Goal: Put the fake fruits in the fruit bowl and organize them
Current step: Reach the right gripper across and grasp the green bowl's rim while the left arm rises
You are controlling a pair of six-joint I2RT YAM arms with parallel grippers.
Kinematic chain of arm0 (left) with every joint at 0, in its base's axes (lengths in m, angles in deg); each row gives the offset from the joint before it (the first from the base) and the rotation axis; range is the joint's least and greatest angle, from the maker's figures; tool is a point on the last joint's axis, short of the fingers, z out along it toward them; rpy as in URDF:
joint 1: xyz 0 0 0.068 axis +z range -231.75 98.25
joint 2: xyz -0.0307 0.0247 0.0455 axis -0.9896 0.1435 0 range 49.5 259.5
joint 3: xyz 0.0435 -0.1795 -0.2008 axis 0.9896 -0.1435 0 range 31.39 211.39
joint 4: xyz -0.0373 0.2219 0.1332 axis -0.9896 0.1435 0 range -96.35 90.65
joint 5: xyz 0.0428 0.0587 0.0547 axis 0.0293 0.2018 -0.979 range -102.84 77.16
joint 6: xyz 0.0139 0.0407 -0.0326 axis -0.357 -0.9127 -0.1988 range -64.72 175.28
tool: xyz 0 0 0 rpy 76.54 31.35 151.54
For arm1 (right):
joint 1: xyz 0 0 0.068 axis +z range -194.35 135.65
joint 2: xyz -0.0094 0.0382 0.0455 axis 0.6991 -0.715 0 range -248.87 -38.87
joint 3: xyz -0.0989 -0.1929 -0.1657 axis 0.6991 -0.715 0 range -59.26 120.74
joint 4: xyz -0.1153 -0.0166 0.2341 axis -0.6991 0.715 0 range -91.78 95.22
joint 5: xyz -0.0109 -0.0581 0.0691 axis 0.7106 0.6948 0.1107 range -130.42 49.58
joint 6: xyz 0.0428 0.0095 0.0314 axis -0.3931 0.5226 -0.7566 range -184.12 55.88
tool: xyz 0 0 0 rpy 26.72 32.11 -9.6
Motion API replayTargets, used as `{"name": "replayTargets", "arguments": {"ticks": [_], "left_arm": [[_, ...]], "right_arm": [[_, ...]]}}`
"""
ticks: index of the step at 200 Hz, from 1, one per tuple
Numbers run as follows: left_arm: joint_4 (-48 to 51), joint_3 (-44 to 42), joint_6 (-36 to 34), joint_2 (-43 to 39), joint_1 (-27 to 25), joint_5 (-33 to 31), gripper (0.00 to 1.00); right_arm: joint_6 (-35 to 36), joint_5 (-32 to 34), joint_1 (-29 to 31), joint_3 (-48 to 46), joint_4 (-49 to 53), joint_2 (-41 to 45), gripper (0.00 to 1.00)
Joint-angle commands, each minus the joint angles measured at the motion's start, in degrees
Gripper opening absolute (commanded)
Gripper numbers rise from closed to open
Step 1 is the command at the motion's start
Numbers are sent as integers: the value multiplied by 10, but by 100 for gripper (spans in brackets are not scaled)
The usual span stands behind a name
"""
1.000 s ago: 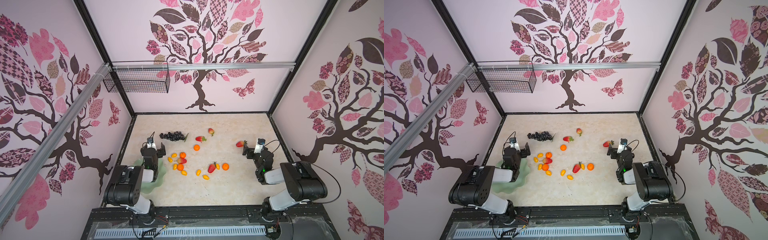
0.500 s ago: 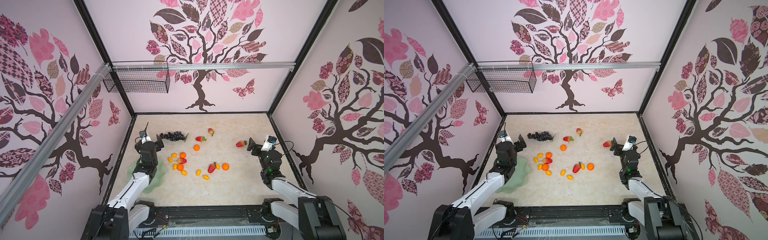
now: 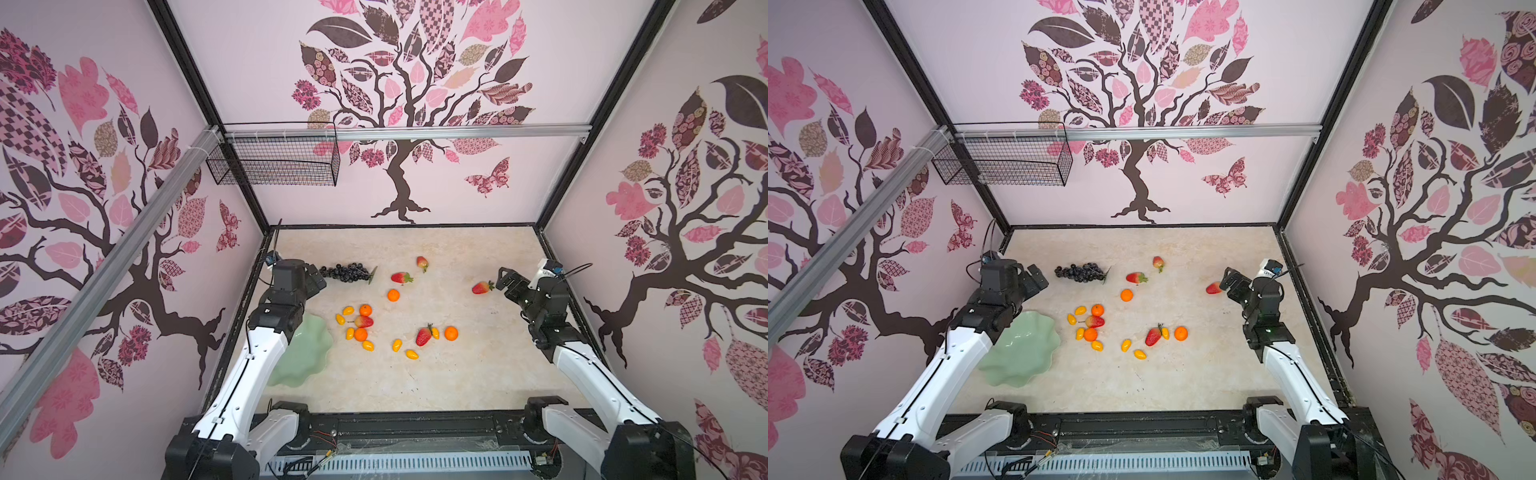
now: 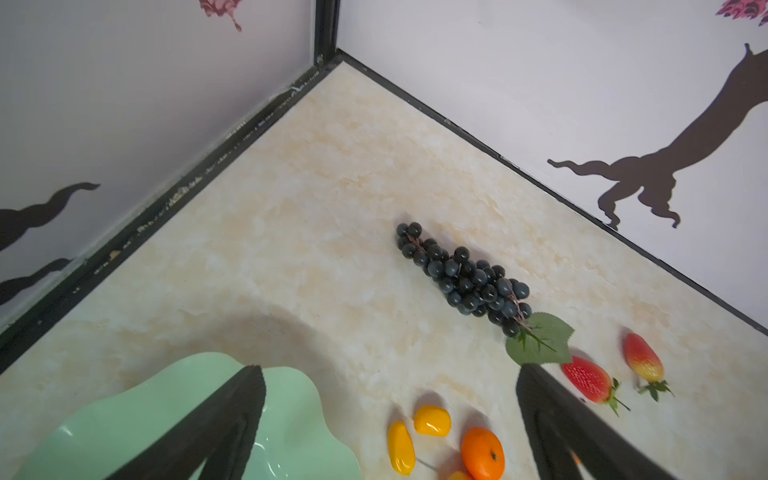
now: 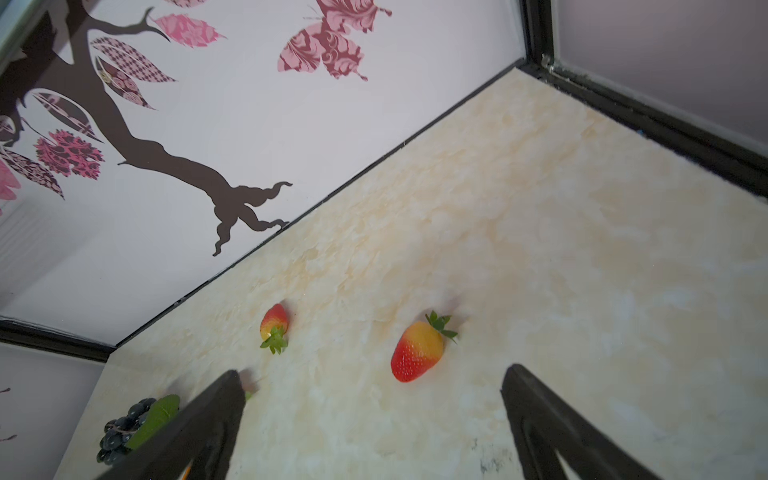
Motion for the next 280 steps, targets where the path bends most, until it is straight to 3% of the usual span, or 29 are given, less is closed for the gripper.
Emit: {"name": "replayTargets", "arguments": {"ticks": [1,16,43,69,95,127,159,222,280], "left_arm": [[119,19,25,-18,5,109,99],[139,9,32,-46,6,139,99],[205,14,44,-87,6,174,99],[289,23,76,-116,6,185,99],[343,24,102,-156,6,193,99],[411,48,103,-180,6,155,99],[462,85,80,-177,6,80,99],[505,132,58,-176,6,-19,99],[507,146,40,-177,7,-34,99]], "right_arm": [[-19,-62,-1,37,79,-4,100],[-28,-121,5,43,80,-11,100],[-63,-92,77,71,133,-31,100],[-113,-48,200,99,172,-58,99],[-169,37,358,139,213,-105,100],[-230,104,522,214,230,-197,99],[-280,107,624,301,221,-307,95],[-322,50,692,463,181,-499,80],[-336,31,701,568,209,-607,66]]}}
